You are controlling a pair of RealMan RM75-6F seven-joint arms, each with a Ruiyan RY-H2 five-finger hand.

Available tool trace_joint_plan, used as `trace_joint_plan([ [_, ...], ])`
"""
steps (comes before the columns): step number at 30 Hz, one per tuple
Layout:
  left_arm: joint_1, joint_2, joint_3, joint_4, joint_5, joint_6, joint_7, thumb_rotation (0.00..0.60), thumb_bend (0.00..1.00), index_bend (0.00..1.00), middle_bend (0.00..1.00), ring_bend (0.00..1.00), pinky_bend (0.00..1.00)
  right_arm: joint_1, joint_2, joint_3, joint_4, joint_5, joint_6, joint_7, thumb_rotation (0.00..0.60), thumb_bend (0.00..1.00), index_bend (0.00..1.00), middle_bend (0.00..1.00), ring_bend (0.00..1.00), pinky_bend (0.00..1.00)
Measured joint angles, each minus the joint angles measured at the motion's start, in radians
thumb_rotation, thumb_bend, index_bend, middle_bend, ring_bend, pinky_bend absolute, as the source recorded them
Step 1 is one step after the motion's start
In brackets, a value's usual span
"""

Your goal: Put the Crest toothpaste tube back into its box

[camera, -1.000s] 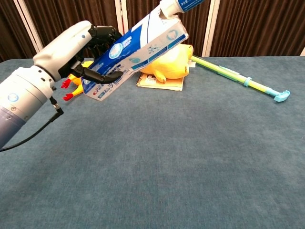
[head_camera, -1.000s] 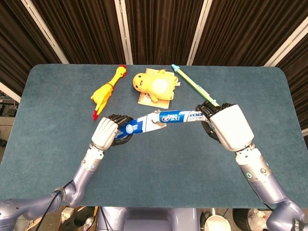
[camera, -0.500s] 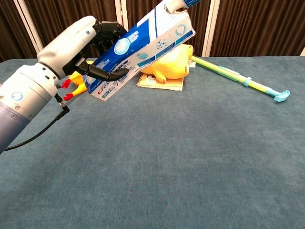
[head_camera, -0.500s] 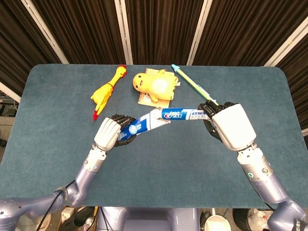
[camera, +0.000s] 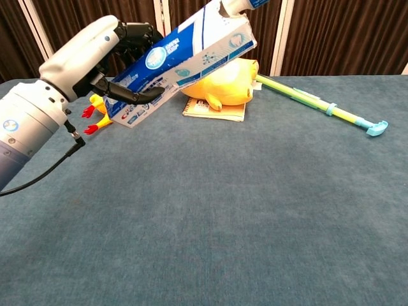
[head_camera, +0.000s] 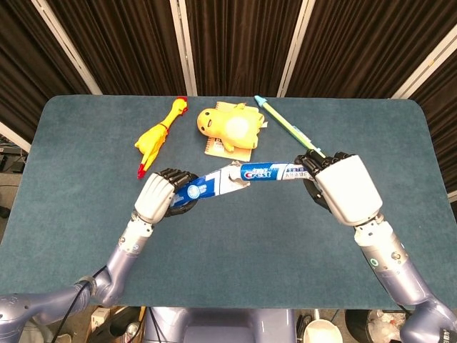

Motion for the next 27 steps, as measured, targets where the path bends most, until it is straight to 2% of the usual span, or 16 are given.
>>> trace_joint_plan([
  [10, 0.005, 0.012, 0.001, 0.011, -0.008, 0.001, -0.01, 0.6, 0.42, 0.38, 0.53, 0.51, 0.54, -0.004, -0.009, -0.005, 0.016, 0.003, 0.005, 0.015, 0.6, 0.55, 1.0, 0.85, 0.79, 0.76],
  [27, -0.039, -0.027, -0.013, 0.044, -0.004, -0.014, 0.001, 0.6, 0.42, 0.37, 0.52, 0.51, 0.54, 0.012, -0.006, 0.004, 0.001, 0.019, -0.014, 0.02, 0.6, 0.54, 1.0, 0.85, 0.79, 0.77],
])
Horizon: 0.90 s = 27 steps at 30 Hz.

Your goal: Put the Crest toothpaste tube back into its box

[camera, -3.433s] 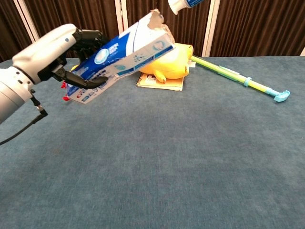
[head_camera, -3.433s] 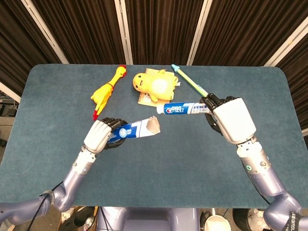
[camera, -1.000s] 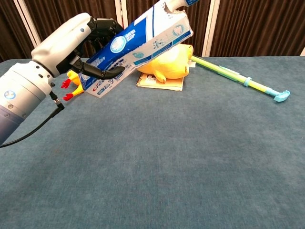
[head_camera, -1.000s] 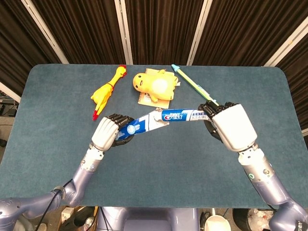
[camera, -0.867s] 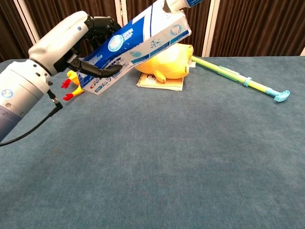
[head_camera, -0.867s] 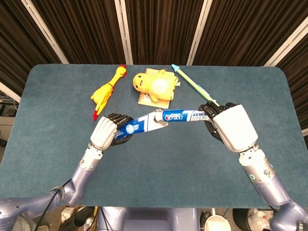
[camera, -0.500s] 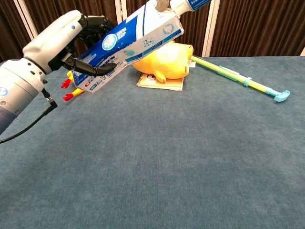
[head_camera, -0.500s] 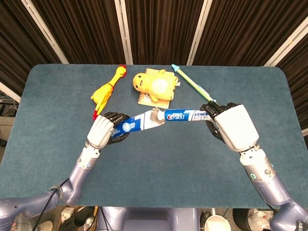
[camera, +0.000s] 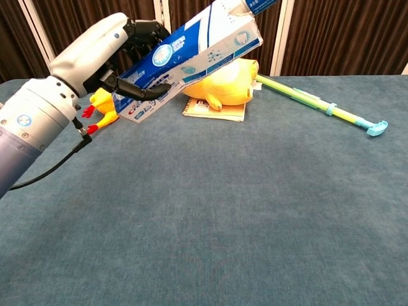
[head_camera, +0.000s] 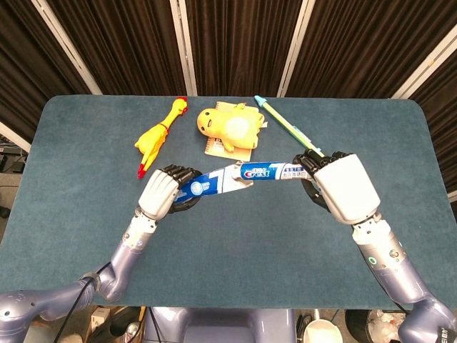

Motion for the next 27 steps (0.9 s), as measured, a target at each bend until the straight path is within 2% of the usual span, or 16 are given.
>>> trace_joint_plan([
  [16, -0.063, -0.022, -0.03, 0.025, 0.02, 0.0, 0.008, 0.6, 0.42, 0.36, 0.52, 0.5, 0.54, -0.011, 0.007, -0.02, -0.012, -0.021, -0.004, 0.023, 0.6, 0.55, 1.0, 0.85, 0.79, 0.77],
  [27, -0.13, -0.06, -0.055, 0.01, 0.027, -0.026, 0.036, 0.6, 0.42, 0.36, 0.51, 0.5, 0.54, -0.002, 0.009, -0.015, -0.001, -0.021, -0.017, 0.044, 0.6, 0.55, 1.0, 0.85, 0.79, 0.77],
])
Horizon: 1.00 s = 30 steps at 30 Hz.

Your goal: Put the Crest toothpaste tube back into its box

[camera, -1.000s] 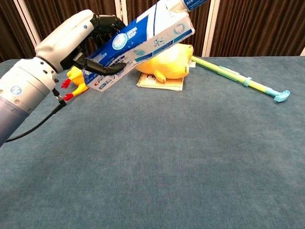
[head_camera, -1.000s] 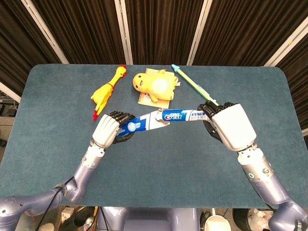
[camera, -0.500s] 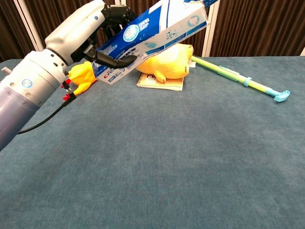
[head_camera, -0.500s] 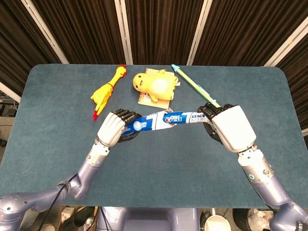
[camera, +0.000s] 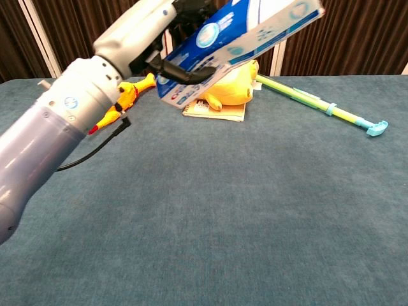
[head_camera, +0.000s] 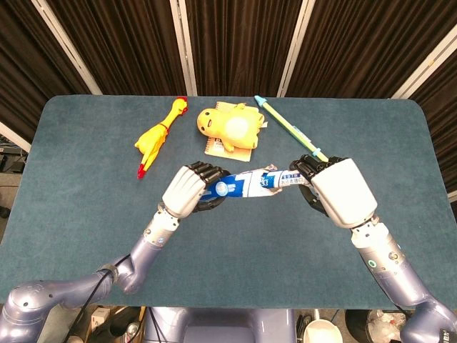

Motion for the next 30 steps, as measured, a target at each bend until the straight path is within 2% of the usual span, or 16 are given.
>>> trace_joint_plan([
  [14, -0.107, -0.105, -0.075, 0.056, -0.027, -0.029, 0.03, 0.6, 0.42, 0.34, 0.5, 0.48, 0.54, 0.005, 0.031, 0.025, 0.026, -0.005, 0.008, 0.049, 0.6, 0.54, 1.0, 0.85, 0.79, 0.77],
  [17, -0.123, -0.12, -0.087, 0.07, -0.031, -0.026, 0.023, 0.6, 0.42, 0.33, 0.5, 0.48, 0.54, 0.006, 0.033, 0.03, 0.036, -0.011, 0.012, 0.059, 0.6, 0.54, 0.97, 0.85, 0.76, 0.76],
  [20, -0.133, -0.137, -0.104, 0.079, -0.045, -0.02, 0.015, 0.6, 0.42, 0.32, 0.49, 0.47, 0.53, 0.007, 0.034, 0.032, 0.045, -0.026, 0.018, 0.063, 0.6, 0.55, 0.88, 0.82, 0.7, 0.73],
  [25, -0.148, -0.171, -0.129, 0.099, -0.061, 0.007, -0.005, 0.6, 0.43, 0.32, 0.49, 0.47, 0.53, 0.008, 0.031, 0.033, 0.064, -0.074, 0.038, 0.064, 0.6, 0.53, 0.7, 0.69, 0.56, 0.61],
  [30, -0.154, -0.194, -0.134, 0.126, -0.07, 0.024, -0.03, 0.6, 0.43, 0.32, 0.49, 0.47, 0.53, 0.008, 0.02, 0.029, 0.096, -0.144, 0.07, 0.061, 0.6, 0.42, 0.46, 0.54, 0.41, 0.49],
])
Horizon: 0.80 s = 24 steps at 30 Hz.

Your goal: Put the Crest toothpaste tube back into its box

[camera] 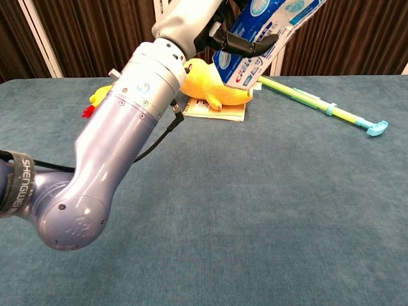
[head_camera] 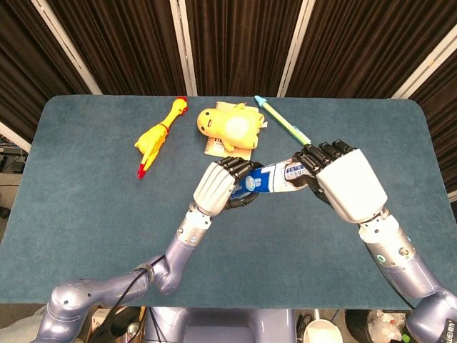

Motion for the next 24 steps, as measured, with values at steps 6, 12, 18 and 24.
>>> trace_joint_plan([
  [6, 0.003, -0.006, 0.003, 0.016, -0.005, 0.021, -0.021, 0.6, 0.44, 0.32, 0.49, 0.47, 0.53, -0.003, -0.031, -0.004, 0.047, -0.051, 0.047, -0.015, 0.6, 0.36, 0.26, 0.48, 0.34, 0.42],
  [12, 0.005, -0.007, -0.005, 0.01, -0.015, 0.037, -0.04, 0.6, 0.44, 0.32, 0.49, 0.47, 0.53, -0.008, -0.054, -0.005, 0.083, -0.072, 0.077, -0.007, 0.6, 0.33, 0.09, 0.46, 0.33, 0.4],
  [18, 0.008, -0.008, -0.005, 0.009, -0.022, 0.048, -0.05, 0.6, 0.44, 0.31, 0.49, 0.46, 0.53, -0.01, -0.07, -0.009, 0.107, -0.095, 0.095, -0.004, 0.6, 0.3, 0.01, 0.45, 0.32, 0.38],
  [24, 0.009, -0.009, -0.001, 0.016, -0.026, 0.049, -0.06, 0.6, 0.44, 0.31, 0.48, 0.46, 0.53, -0.011, -0.083, -0.009, 0.127, -0.109, 0.111, 0.0, 0.6, 0.27, 0.0, 0.43, 0.3, 0.37],
])
